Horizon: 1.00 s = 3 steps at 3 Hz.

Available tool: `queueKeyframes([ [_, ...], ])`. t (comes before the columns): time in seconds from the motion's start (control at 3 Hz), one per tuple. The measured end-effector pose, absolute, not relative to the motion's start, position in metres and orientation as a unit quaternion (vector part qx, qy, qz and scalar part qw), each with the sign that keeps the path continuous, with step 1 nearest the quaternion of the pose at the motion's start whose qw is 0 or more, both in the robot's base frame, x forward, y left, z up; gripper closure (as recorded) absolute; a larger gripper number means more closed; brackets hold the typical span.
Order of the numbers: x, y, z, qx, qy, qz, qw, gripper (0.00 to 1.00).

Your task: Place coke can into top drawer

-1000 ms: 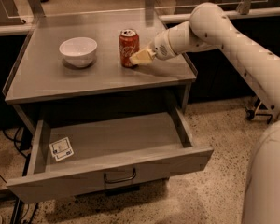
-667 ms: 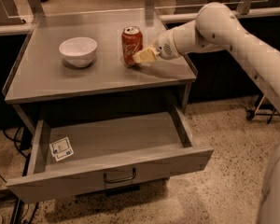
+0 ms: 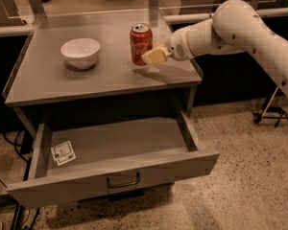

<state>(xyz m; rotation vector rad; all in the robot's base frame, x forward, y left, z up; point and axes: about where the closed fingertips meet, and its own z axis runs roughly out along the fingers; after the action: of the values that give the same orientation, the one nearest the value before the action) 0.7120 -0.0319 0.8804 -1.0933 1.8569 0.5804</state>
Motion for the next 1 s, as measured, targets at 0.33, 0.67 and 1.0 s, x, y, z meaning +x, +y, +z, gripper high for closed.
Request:
queueKeyframes([
  [0.33,0.693,-0.037,0.895,-0.449,0.748,0.218,0.437,1.0],
  [0.67,0.638,-0.044,0.916,-0.453,0.756,0.208,0.423,1.0],
  [1.0,0.638,-0.044,0.917,-0.456,0.755,0.205,0.424,1.0],
])
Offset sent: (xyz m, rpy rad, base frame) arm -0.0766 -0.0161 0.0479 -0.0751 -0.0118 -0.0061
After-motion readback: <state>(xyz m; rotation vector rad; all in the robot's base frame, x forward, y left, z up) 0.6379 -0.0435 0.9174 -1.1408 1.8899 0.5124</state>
